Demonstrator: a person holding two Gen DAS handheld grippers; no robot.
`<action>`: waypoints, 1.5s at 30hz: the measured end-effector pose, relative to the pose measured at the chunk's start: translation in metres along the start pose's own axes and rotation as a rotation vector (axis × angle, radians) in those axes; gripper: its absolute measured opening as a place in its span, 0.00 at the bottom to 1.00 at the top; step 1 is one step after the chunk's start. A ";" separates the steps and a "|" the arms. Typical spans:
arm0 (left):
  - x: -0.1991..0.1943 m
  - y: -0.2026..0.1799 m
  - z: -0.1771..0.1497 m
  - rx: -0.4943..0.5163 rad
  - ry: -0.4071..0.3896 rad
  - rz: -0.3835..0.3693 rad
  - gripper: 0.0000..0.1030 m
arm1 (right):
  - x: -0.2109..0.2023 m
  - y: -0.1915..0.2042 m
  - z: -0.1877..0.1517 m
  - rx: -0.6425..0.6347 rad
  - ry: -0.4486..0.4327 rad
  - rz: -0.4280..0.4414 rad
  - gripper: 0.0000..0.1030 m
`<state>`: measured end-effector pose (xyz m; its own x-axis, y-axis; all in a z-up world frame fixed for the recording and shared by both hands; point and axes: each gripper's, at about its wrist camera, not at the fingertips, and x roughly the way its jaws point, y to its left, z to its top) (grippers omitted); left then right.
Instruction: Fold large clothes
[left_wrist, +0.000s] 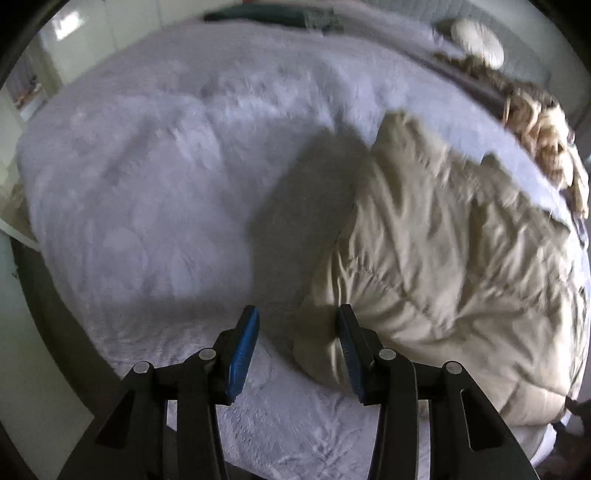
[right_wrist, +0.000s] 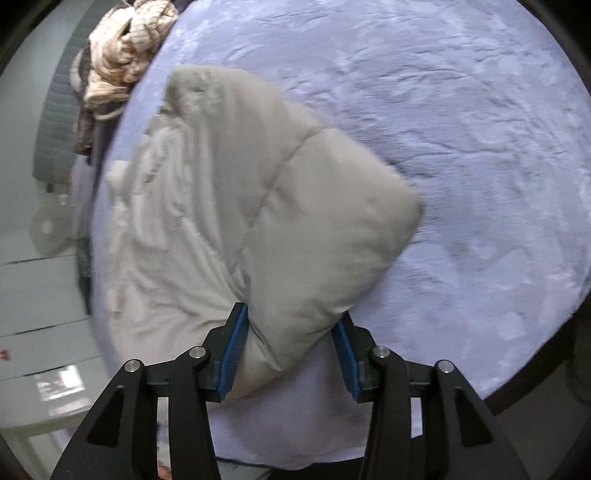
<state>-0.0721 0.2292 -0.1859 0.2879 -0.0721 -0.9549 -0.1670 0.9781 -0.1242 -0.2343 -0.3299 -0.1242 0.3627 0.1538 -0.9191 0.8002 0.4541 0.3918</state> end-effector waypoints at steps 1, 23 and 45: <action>0.008 -0.003 0.001 0.024 0.022 0.015 0.48 | 0.003 -0.001 0.000 -0.003 0.004 -0.018 0.47; -0.064 -0.049 -0.015 0.127 0.044 0.065 1.00 | -0.038 0.016 -0.027 -0.172 0.018 -0.029 0.60; -0.025 -0.049 0.064 0.342 0.077 -0.001 1.00 | 0.034 0.196 -0.083 -0.443 0.096 0.064 0.86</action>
<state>-0.0111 0.1953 -0.1391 0.2134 -0.0747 -0.9741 0.1623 0.9859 -0.0400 -0.1049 -0.1632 -0.0818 0.3424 0.2649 -0.9014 0.4884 0.7694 0.4116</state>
